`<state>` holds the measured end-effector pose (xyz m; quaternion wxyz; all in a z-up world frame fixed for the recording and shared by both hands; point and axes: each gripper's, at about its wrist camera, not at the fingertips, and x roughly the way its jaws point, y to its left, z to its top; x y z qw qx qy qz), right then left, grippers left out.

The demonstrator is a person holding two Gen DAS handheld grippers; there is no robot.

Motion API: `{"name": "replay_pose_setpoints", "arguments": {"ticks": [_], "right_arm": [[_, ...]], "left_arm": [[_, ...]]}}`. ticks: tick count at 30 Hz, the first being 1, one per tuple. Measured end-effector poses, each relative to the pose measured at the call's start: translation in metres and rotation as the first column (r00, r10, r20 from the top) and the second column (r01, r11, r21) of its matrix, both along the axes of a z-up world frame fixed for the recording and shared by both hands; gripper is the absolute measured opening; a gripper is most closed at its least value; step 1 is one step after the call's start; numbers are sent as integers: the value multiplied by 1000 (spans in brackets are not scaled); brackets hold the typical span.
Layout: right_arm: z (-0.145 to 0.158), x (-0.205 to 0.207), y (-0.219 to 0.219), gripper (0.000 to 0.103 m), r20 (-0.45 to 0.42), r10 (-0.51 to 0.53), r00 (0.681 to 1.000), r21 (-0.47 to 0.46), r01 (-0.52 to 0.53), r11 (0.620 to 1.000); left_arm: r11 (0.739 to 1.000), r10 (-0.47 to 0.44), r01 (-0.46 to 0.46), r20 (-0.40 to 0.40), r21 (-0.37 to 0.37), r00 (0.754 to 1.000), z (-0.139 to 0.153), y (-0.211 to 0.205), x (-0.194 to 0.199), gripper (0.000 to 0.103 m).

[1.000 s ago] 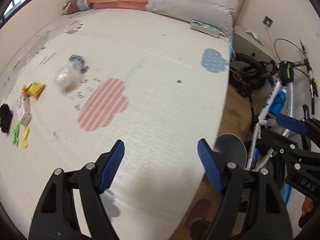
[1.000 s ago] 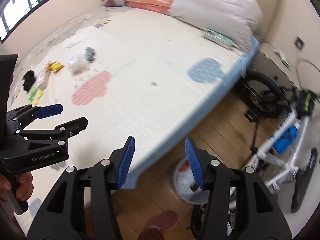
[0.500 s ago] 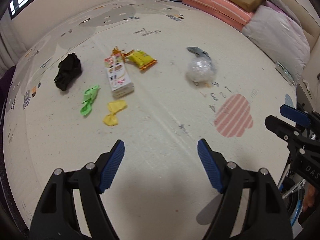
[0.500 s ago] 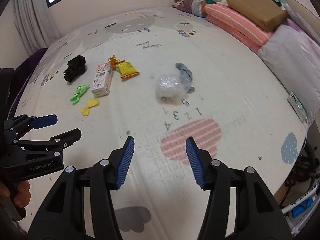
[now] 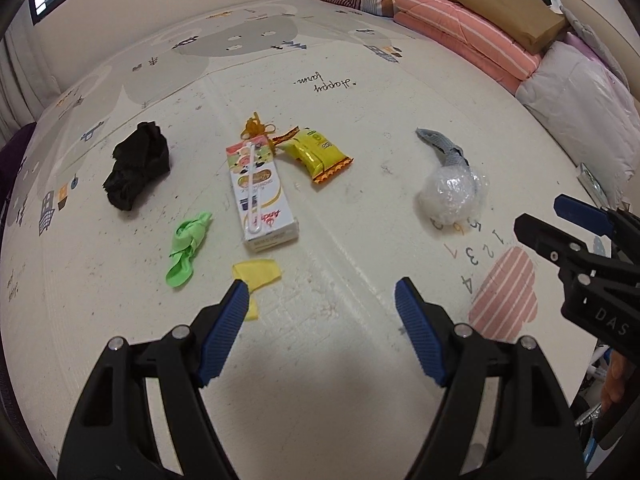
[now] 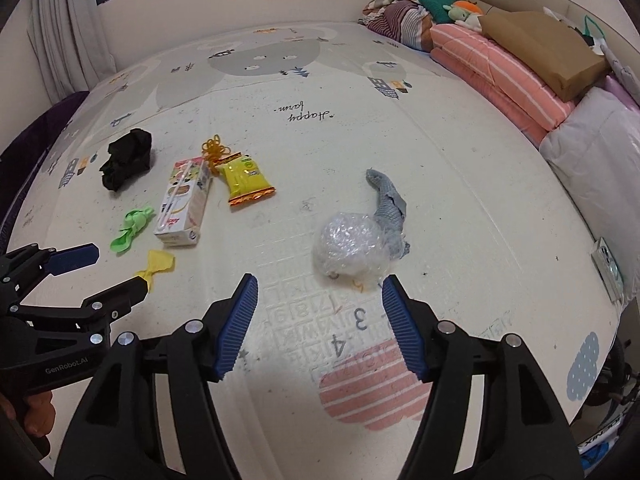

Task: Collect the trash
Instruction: 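Return both tools to the mat and grasp the clear plastic bag with right tool, then grasp the grey sock with the left tool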

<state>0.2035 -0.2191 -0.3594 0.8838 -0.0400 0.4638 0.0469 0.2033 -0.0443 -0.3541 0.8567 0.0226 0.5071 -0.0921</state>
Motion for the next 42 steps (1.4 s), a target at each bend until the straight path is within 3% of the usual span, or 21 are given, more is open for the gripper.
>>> {"name": "replay_pose_setpoints", "arguments": {"ticks": [14, 15, 16, 17, 20, 30, 42], "right_arm": [[-82, 81, -30, 63, -76, 61, 995, 33, -58, 998], [-87, 84, -30, 60, -89, 70, 994, 35, -67, 997], [-92, 86, -29, 43, -100, 79, 992, 40, -76, 996], [-94, 88, -30, 38, -108, 84, 991, 48, -79, 996], [-90, 89, -36, 29, -98, 80, 992, 67, -74, 995], [-39, 95, -100, 28, -2, -26, 1000, 93, 27, 995], [-57, 109, -174, 28, 12, -131, 991, 62, 130, 990]], "left_arm": [[1000, 20, -20, -65, 10, 998, -70, -44, 56, 76], [1000, 20, -19, -73, 12, 997, -73, -45, 55, 76], [1000, 18, -17, -81, 13, 997, -76, -46, 56, 76], [1000, 16, -15, -87, 14, 996, -78, -48, 57, 76], [1000, 0, 1, -92, 14, 996, -78, -55, 61, 76], [996, -81, 80, -35, -31, 996, -53, -115, 99, 76], [982, -179, 178, -6, -56, 984, -83, -198, 150, 76]]}}
